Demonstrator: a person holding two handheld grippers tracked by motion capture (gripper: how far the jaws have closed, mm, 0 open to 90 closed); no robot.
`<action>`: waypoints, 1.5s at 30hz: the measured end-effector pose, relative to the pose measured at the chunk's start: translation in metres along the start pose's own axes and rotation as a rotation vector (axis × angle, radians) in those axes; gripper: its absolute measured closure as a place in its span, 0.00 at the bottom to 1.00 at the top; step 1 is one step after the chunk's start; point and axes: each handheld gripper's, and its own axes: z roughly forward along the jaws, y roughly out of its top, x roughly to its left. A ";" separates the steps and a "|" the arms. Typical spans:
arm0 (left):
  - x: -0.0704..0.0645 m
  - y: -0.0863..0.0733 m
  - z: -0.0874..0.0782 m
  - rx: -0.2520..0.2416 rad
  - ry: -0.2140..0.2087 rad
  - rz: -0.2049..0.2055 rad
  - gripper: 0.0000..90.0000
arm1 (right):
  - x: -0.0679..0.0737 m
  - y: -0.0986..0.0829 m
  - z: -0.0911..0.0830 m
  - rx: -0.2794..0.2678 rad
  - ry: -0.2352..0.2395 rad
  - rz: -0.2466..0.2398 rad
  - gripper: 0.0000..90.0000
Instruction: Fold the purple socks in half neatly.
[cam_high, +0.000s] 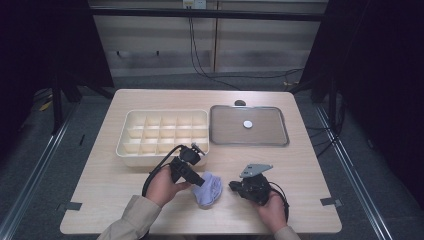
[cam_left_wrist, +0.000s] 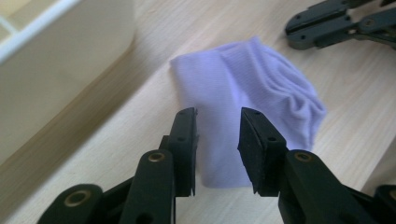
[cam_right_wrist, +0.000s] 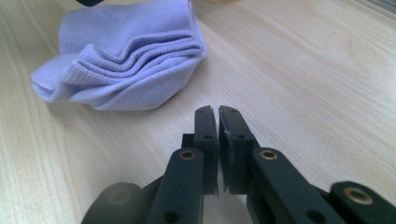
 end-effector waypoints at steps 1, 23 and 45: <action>0.001 -0.001 0.001 0.003 -0.006 -0.007 0.72 | 0.000 0.000 0.000 0.000 0.000 0.000 0.95; 0.009 -0.003 0.018 0.052 -0.021 -0.058 0.92 | 0.002 0.000 0.000 0.001 0.000 -0.008 0.95; 0.003 0.001 0.006 0.037 -0.027 -0.048 0.84 | 0.017 0.008 0.004 0.007 0.062 -0.064 0.95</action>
